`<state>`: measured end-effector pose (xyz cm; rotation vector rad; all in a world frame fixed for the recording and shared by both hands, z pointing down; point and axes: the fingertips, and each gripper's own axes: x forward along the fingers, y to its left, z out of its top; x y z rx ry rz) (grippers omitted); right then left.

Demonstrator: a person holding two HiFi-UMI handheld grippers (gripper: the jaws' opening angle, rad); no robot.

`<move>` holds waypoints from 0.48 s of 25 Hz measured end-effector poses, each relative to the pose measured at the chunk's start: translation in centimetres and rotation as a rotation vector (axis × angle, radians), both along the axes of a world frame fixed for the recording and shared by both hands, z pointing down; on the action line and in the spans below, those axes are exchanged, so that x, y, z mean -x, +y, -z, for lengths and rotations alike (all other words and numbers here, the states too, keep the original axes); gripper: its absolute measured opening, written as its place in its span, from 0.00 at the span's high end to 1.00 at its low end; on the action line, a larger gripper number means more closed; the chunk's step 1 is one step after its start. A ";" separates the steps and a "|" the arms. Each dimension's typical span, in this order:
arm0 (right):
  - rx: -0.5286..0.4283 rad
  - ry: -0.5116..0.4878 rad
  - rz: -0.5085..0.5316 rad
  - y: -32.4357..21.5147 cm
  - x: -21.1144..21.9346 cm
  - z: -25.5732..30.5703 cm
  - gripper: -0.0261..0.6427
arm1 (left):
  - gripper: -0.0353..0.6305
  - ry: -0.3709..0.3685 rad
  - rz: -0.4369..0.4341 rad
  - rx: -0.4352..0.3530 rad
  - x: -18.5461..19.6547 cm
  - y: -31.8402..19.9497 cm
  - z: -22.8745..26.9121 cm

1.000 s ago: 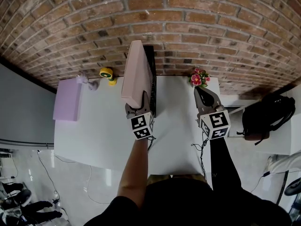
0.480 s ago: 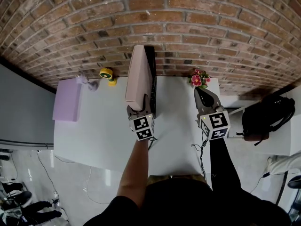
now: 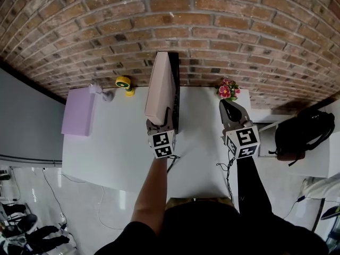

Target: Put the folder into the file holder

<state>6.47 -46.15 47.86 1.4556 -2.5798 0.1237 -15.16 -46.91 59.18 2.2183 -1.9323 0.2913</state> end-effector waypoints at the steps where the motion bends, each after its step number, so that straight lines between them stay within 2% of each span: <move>1: 0.000 0.000 0.002 0.1 0.1 0.0 0.96 | 0.72 -0.001 -0.006 0.005 0.0 0.0 -0.1; 12: -0.008 0.004 0.005 0.5 0.4 0.6 0.96 | 0.71 -0.022 -0.039 0.123 0.0 0.5 -2.3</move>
